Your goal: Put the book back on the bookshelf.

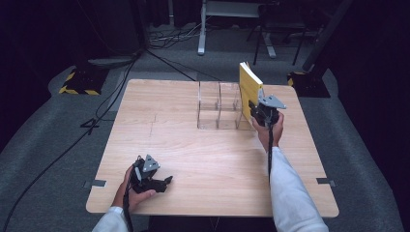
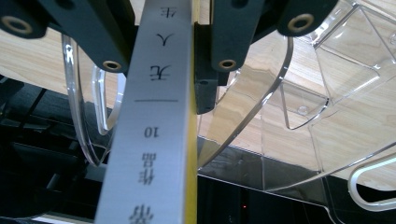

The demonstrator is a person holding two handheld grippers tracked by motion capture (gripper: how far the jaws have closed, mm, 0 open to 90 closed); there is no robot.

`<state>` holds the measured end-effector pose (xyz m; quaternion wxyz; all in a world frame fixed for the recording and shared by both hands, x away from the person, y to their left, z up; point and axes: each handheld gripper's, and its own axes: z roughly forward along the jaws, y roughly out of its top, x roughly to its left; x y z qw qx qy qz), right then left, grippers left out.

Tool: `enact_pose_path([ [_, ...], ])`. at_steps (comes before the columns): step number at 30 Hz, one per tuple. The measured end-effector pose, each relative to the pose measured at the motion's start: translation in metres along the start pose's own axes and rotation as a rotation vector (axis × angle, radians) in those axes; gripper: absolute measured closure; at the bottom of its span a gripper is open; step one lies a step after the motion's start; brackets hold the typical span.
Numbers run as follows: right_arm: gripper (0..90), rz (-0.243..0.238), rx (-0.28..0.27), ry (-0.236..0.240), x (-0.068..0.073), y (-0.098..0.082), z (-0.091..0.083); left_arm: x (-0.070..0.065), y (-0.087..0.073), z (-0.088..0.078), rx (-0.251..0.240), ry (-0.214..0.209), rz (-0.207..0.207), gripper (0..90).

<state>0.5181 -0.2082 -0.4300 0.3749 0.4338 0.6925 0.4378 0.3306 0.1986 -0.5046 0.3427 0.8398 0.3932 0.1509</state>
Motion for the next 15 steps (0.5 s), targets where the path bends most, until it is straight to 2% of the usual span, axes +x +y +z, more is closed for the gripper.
enact_pose_path([
  [8,75.5,0.013,0.003,0.005,0.001,-0.004,-0.002,0.0,0.0,0.0,0.003,0.003,0.009,17.6],
  [15,75.1,0.035,0.006,0.01,-0.001,-0.017,-0.009,0.0,0.0,0.0,0.003,0.003,0.008,17.7],
])
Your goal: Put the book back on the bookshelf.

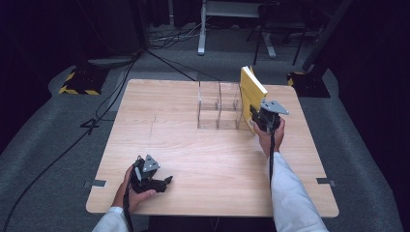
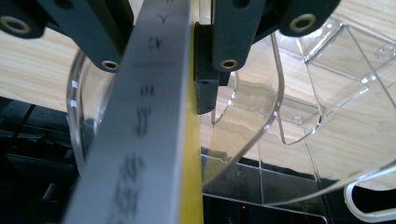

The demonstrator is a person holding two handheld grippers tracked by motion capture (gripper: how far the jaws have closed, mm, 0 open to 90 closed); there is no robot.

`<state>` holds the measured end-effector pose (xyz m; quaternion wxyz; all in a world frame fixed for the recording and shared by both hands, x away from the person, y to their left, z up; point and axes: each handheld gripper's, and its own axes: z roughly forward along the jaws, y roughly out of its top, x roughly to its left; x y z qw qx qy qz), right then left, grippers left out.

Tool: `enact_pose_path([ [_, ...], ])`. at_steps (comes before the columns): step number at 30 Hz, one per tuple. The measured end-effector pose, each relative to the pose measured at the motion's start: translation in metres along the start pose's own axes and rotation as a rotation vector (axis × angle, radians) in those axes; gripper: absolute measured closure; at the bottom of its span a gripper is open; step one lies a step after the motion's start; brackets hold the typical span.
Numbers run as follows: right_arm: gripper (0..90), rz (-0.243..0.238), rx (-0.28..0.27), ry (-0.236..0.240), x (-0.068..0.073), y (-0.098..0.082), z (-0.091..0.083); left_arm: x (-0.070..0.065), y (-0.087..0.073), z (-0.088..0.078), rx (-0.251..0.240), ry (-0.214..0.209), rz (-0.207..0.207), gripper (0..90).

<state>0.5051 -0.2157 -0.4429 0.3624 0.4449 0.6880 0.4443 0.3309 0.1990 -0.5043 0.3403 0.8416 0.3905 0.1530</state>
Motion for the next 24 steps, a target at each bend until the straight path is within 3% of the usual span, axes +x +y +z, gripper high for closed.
enact_pose_path([
  [4,74.5,0.037,-0.001,-0.006,-0.003,-0.004,-0.004,0.0,0.0,0.0,-0.001,-0.003,-0.007,17.6],
  [14,71.8,0.053,-0.026,0.004,-0.003,-0.012,-0.015,0.0,0.0,0.0,-0.001,-0.003,-0.007,17.7],
  [18,71.8,0.039,-0.034,0.001,-0.003,-0.015,-0.02,0.0,0.0,0.0,0.0,0.001,0.001,17.6],
  [24,70.4,0.08,-0.047,0.018,-0.01,-0.019,-0.03,0.0,0.0,0.0,-0.001,-0.003,-0.008,17.6],
])
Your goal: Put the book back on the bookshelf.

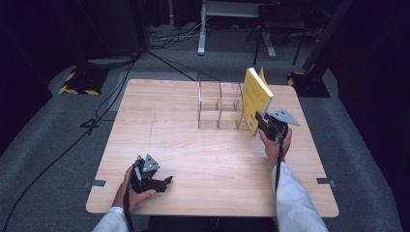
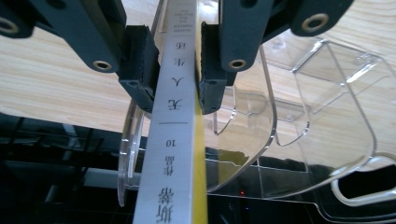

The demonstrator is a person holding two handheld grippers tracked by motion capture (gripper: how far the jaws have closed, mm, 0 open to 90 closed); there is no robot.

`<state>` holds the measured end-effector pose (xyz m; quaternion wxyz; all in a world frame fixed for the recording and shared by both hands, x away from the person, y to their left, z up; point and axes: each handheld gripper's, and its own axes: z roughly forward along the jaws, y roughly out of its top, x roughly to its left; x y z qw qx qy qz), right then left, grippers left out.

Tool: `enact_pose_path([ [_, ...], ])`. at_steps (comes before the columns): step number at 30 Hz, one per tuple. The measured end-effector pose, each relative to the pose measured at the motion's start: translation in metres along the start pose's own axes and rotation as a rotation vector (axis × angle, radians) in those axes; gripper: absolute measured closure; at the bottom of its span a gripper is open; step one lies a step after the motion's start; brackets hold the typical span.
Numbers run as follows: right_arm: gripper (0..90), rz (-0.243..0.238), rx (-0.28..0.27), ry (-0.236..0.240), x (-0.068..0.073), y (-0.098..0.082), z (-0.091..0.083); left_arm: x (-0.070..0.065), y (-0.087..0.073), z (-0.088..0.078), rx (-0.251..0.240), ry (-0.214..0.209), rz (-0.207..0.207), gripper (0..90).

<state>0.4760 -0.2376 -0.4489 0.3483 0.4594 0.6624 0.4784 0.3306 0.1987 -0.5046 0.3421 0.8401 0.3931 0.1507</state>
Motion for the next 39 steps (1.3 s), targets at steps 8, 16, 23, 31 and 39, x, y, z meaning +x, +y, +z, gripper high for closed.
enact_pose_path([
  [8,60.5,-0.016,-0.003,0.014,-0.002,-0.001,-0.01,0.0,0.0,0.0,0.0,0.0,0.0,17.6],
  [16,50.8,-0.028,0.016,0.012,-0.012,-0.001,-0.024,0.0,0.0,0.0,0.0,0.0,0.0,17.6],
  [23,46.8,-0.047,0.058,0.079,-0.02,0.003,-0.038,0.0,0.0,0.0,-0.001,0.008,0.008,17.5],
  [31,46.6,-0.144,0.116,0.184,-0.017,0.008,-0.056,0.0,0.0,0.0,-0.001,0.008,0.009,17.5],
  [39,46.3,-0.255,0.161,0.266,-0.013,0.015,-0.074,0.0,0.0,0.0,-0.001,0.008,0.009,17.6],
])
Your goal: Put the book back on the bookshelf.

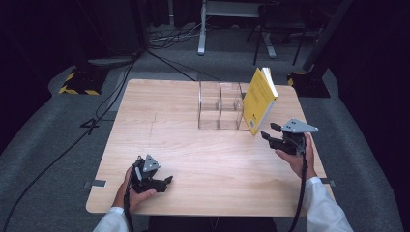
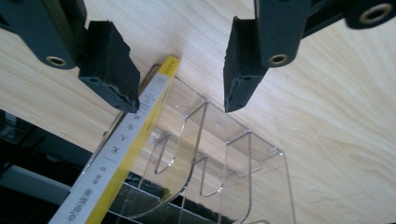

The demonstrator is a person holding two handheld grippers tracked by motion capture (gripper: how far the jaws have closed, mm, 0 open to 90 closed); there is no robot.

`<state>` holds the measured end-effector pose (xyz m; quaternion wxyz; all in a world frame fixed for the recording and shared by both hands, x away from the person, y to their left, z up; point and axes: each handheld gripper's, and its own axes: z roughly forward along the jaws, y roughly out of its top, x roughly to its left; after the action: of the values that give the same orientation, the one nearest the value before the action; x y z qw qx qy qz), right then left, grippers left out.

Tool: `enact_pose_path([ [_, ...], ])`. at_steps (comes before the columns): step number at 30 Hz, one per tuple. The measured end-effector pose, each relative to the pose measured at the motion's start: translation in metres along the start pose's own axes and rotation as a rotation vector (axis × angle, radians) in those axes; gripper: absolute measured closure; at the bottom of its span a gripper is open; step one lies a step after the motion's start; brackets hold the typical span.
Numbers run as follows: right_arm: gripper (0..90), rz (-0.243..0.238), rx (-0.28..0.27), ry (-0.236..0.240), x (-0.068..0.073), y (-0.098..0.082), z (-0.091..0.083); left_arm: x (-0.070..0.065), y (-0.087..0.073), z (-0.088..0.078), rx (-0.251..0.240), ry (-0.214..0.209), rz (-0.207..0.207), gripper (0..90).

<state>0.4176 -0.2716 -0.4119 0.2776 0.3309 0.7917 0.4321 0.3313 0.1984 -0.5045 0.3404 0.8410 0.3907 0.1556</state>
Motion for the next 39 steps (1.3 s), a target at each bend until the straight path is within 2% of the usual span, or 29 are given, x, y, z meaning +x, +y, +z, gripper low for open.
enact_pose_path([
  [10,40.2,-0.062,0.06,0.042,0.007,-0.003,-0.018,0.0,0.0,0.0,0.0,0.0,0.0,17.6],
  [12,38.0,-0.091,0.083,0.05,0.009,-0.005,-0.021,0.0,0.0,0.0,0.0,0.0,0.0,17.6],
  [16,33.4,-0.143,0.121,0.053,0.014,-0.012,-0.028,0.0,0.0,0.0,0.0,0.0,0.0,17.5],
  [22,30.0,-0.175,0.167,0.052,0.019,-0.024,-0.035,0.0,0.0,0.0,0.0,0.002,-0.001,17.5],
  [29,28.4,-0.187,0.204,0.05,0.02,-0.041,-0.041,0.0,0.0,0.0,0.002,0.002,-0.003,17.5],
  [39,27.3,-0.135,0.229,0.042,0.013,-0.067,-0.048,-0.001,0.0,0.0,-0.001,0.002,-0.007,17.6],
])
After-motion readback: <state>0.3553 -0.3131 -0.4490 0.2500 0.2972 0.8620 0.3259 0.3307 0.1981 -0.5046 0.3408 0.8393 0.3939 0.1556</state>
